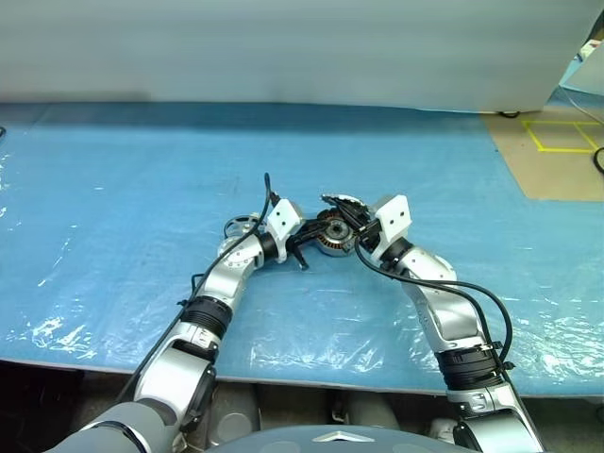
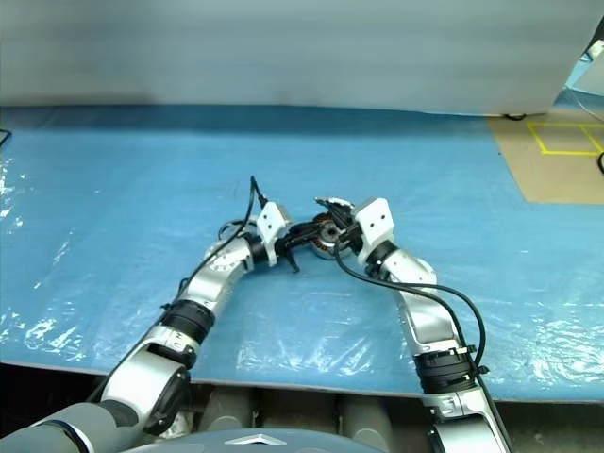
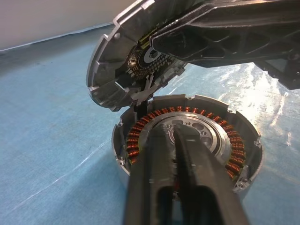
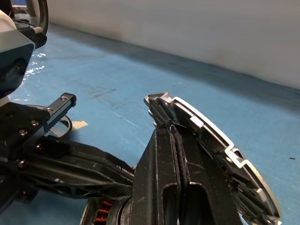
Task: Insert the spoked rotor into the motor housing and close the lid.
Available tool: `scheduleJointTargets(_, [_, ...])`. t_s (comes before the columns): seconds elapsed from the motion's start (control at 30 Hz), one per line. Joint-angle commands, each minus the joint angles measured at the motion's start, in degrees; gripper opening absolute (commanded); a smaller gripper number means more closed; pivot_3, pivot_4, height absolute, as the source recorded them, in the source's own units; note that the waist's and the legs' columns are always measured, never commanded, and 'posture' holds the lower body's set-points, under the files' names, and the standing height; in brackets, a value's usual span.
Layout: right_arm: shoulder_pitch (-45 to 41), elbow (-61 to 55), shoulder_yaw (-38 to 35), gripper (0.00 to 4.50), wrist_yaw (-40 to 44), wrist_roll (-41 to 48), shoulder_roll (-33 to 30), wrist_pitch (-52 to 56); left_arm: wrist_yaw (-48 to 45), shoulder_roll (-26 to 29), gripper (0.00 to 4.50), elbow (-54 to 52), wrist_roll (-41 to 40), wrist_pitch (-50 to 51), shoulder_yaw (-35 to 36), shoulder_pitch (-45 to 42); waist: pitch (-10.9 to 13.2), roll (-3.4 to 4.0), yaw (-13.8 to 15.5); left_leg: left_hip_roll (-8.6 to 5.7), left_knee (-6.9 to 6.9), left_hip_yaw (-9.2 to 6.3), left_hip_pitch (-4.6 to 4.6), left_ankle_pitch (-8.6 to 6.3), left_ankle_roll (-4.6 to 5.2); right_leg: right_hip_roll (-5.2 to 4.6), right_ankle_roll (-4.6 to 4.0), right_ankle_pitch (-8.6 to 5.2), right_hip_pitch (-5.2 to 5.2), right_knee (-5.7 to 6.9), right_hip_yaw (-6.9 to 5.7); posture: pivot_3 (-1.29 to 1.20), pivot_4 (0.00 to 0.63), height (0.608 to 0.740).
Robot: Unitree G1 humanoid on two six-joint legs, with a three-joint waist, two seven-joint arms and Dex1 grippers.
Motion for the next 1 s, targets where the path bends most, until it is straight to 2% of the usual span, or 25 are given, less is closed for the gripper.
scheduleJointTargets(0.03, [-0.65, -1.6, 0.02, 0.0, -0.42, -0.21, 0.67, -0.94, -0.75, -0.28, 0.02, -1.94, 1.05, 0.93, -1.91, 0.11, 0.0, 0.0, 0.01, 0.0, 0.0, 0.0, 0.0, 0.0, 0.0, 0.0, 0.0, 0.0, 0.0, 0.0, 0.0, 0.0, 0.15, 0.74])
scheduleJointTargets(0.43, [-4.46, -2.33, -3.7, 0.0, -6.35, 1.57, 4.93, 1.57, -3.55, 1.93, 0.02, -4.29, 3.33, 6.36, -6.24, 2.53, 0.0, 0.0, 0.01, 0.0, -0.01, 0.0, 0.05, 0.0, 0.0, -0.01, -0.18, -0.11, 0.03, 0.0, 0.01, 0.0, 0.15, 0.74])
scheduleJointTargets(0.73, [-4.63, -0.41, -2.89, 0.0, -11.93, -3.4, 5.82, 1.05, -3.64, 2.0, 0.02, -4.6, 2.98, 6.83, -6.25, 2.71, 0.0, 0.0, -0.01, -0.01, -0.07, 0.0, 0.06, -0.01, -0.02, 0.0, -0.16, -0.1, 0.02, -0.04, 0.01, 0.0, 0.15, 0.74])
scheduleJointTargets(0.9, [-5.04, 2.29, -1.03, 0.0, -16.64, -9.7, 5.71, 2.04, -3.5, 1.92, 0.02, -4.54, 2.95, 6.87, -6.21, 2.87, 0.0, 0.0, -0.03, -0.02, -0.1, 0.0, 0.07, 0.0, -0.03, 0.0, -0.12, -0.08, 0.03, -0.04, 0.01, 0.0, 0.15, 0.74])
scheduleJointTargets(1.0, [-4.88, 2.46, -0.53, 0.0, -16.17, -9.71, 6.21, 1.45, -3.35, 1.87, 0.02, -4.57, 2.89, 6.86, -6.13, 2.97, 0.0, 0.0, -0.03, -0.02, -0.1, 0.0, 0.08, 0.0, -0.04, 0.0, -0.06, -0.04, 0.03, -0.05, 0.0, 0.0, 0.15, 0.74])
